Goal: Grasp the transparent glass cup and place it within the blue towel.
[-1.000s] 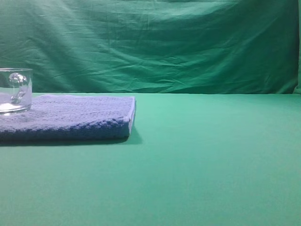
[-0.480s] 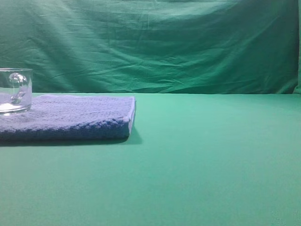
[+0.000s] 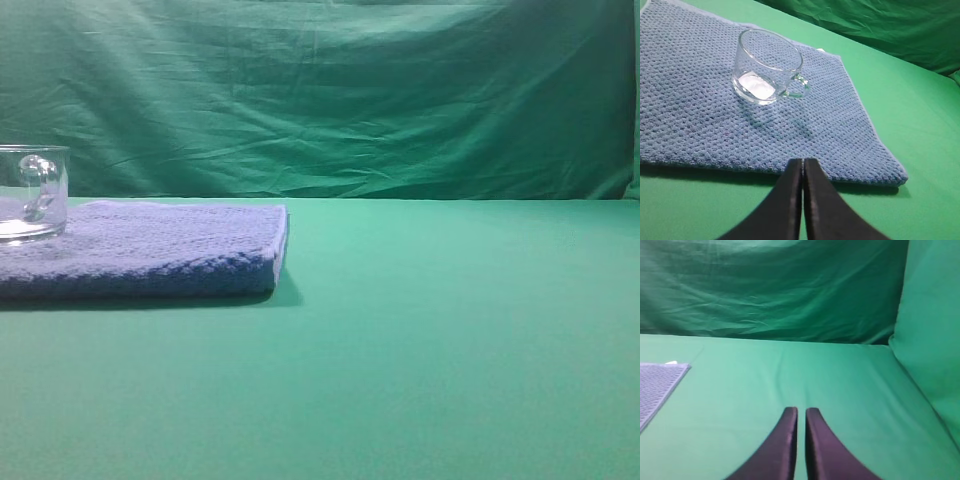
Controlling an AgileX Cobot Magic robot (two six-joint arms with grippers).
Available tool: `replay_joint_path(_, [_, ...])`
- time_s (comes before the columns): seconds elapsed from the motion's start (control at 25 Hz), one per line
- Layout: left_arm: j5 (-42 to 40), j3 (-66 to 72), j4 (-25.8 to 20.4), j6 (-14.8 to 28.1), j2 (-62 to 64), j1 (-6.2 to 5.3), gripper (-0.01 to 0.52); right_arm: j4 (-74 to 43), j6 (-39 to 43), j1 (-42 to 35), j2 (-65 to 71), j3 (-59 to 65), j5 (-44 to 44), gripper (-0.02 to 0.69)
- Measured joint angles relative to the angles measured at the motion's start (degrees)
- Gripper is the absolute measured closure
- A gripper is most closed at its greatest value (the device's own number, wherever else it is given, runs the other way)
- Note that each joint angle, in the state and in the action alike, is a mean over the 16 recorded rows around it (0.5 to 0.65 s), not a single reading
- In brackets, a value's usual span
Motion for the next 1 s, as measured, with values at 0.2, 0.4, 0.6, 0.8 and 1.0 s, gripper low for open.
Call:
replay_joint_path(0.2, [0.00, 0.00, 0.00, 0.00, 0.00, 0.00, 0.514, -0.16, -0.12, -0.49, -4.22, 5.47, -0.23, 0.617])
replay_joint_path(0.4, [0.00, 0.00, 0.00, 0.00, 0.00, 0.00, 0.514, -0.39, -0.31, -0.57, -5.99, 7.70, 1.33, 0.617])
replay_joint_path(0.6, [0.00, 0.00, 0.00, 0.00, 0.00, 0.00, 0.514, -0.61, -0.55, -0.61, -6.32, 7.89, 3.23, 0.617])
replay_joint_path(0.8, [0.00, 0.00, 0.00, 0.00, 0.00, 0.00, 0.514, -0.69, -0.70, -0.65, -6.33, 7.89, 4.45, 0.617])
replay_joint_path(1.0, [0.00, 0.00, 0.00, 0.00, 0.00, 0.00, 0.514, -0.70, -0.77, -0.66, -6.33, 7.89, 4.79, 0.617])
